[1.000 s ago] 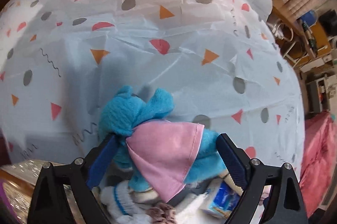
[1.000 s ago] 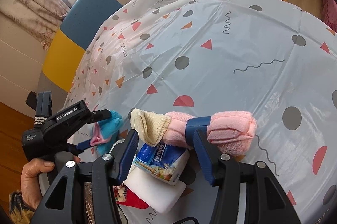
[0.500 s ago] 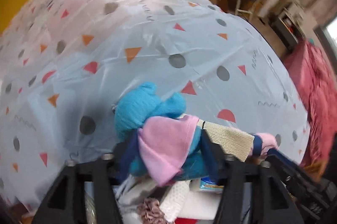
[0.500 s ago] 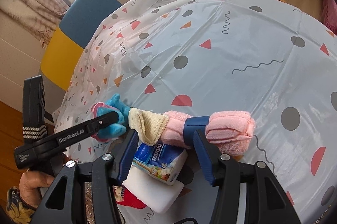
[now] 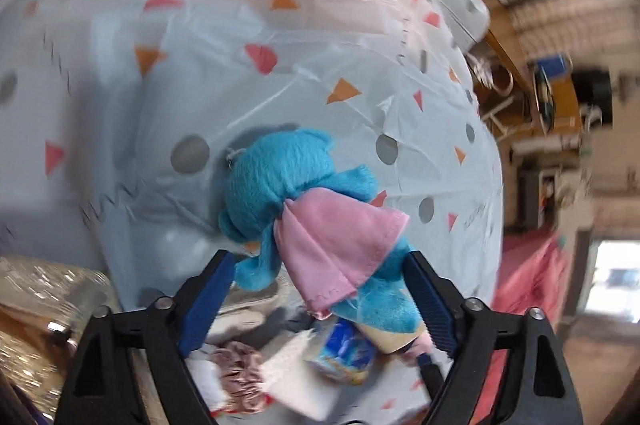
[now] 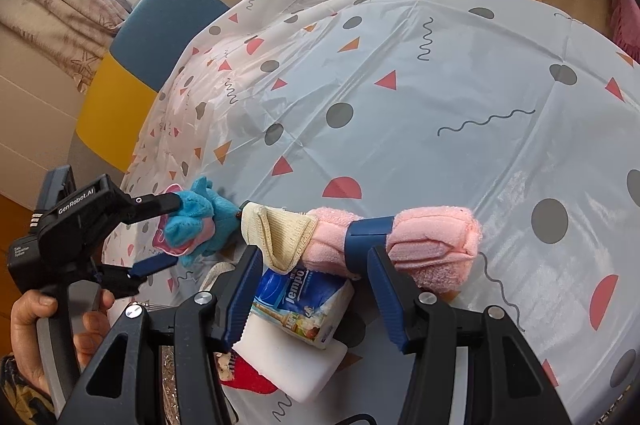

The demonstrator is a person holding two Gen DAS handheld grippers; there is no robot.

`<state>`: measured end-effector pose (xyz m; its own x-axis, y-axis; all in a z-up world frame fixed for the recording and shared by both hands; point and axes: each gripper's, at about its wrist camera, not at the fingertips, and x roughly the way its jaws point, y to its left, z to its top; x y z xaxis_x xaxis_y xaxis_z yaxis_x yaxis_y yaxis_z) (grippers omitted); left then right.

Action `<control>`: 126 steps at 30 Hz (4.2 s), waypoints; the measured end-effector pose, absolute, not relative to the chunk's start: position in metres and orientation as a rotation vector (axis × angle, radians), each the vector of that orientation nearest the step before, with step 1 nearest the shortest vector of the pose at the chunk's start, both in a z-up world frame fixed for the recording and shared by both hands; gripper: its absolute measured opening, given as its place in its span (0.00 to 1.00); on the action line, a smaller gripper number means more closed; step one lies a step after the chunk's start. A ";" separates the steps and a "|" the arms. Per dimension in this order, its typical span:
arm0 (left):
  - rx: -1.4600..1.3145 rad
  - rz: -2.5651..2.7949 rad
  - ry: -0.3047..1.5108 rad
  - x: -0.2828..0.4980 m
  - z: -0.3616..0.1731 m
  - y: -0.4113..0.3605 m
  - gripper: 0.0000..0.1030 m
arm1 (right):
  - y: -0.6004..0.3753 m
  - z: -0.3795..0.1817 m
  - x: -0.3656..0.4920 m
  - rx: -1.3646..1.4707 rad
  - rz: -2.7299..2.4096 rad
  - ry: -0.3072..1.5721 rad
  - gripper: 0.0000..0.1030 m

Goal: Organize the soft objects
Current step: 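Grasp the blue-pink plush doll with the left tool while the right tool reaches the beige mesh roll, then carry the plush doll into the tray with the left tool while the right tool lifts the mesh roll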

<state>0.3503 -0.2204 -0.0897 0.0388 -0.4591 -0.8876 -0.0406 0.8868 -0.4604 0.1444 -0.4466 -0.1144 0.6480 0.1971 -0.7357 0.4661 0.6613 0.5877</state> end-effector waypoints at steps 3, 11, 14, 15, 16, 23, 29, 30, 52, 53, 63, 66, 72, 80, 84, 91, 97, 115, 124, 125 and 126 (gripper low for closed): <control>-0.408 -0.320 1.546 0.351 -0.105 -0.229 0.90 | -0.447 -0.116 0.145 0.862 -0.176 0.887 0.54; -0.260 -0.375 1.464 0.345 -0.112 -0.254 0.40 | -0.444 -0.116 0.146 0.832 -0.176 0.892 0.54; -0.183 -0.402 1.396 0.342 -0.099 -0.253 0.38 | -0.440 -0.111 0.148 0.799 -0.177 0.877 0.54; -0.160 -0.402 1.370 0.341 -0.094 -0.252 0.38 | -0.439 -0.109 0.148 0.784 -0.170 0.869 0.54; -0.134 -0.400 1.346 0.340 -0.089 -0.250 0.38 | -0.437 -0.106 0.148 0.759 -0.171 0.866 0.54; 0.065 -0.433 1.213 0.329 -0.051 -0.236 0.38 | -0.403 -0.079 0.174 0.416 -0.044 0.878 0.54; 0.077 -0.470 1.191 0.325 -0.032 -0.229 0.38 | -0.350 -0.080 0.221 -0.121 0.149 0.995 0.60; 0.075 -0.476 1.189 0.325 -0.030 -0.230 0.38 | -0.341 -0.084 0.229 -0.214 0.173 1.022 0.61; -0.031 -0.374 1.055 0.323 0.056 -0.143 0.39 | -0.354 -0.086 0.255 0.084 0.118 1.058 0.34; -0.039 -0.364 1.047 0.323 0.059 -0.135 0.39 | -0.350 -0.082 0.249 0.110 0.129 1.047 0.34; -0.114 -0.250 0.987 0.302 0.077 -0.031 0.39 | -0.302 -0.092 0.176 0.194 0.148 1.039 0.34; -0.150 -0.224 0.964 0.290 0.081 0.000 0.39 | -0.293 -0.104 0.157 0.216 0.165 1.055 0.34; -0.235 -0.178 0.888 0.249 0.088 0.071 0.39 | -0.279 -0.123 0.144 0.149 0.137 1.049 0.34; -0.357 -0.033 0.877 0.182 0.036 0.179 0.39 | -0.272 -0.130 0.144 0.066 0.090 1.035 0.33; -0.391 0.059 0.923 0.157 -0.011 0.217 0.39 | -0.271 -0.129 0.144 0.056 0.093 1.021 0.33; -0.355 0.134 1.008 0.154 -0.074 0.233 0.40 | -0.265 -0.129 0.143 0.024 0.110 1.008 0.33; -0.315 0.151 1.028 0.176 -0.095 0.221 0.54 | -0.266 -0.129 0.144 0.027 0.106 1.007 0.33; -0.267 0.232 0.834 0.109 -0.054 0.201 0.71 | -0.263 -0.131 0.145 0.006 0.100 1.007 0.33; -0.232 0.238 0.759 0.065 -0.037 0.180 0.78 | -0.263 -0.127 0.144 0.014 0.094 0.994 0.33; -0.230 0.232 0.754 0.063 -0.036 0.177 0.78 | -0.264 -0.124 0.143 0.025 0.095 0.983 0.33; -0.228 0.228 0.751 0.060 -0.034 0.175 0.79 | -0.265 -0.121 0.142 0.040 0.100 0.968 0.33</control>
<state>0.0598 0.1754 -0.0345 0.7085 0.1224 -0.6950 -0.2843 0.9509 -0.1224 0.1421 -0.2652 -0.1207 0.5627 0.1028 -0.8203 -0.0667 0.9947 0.0789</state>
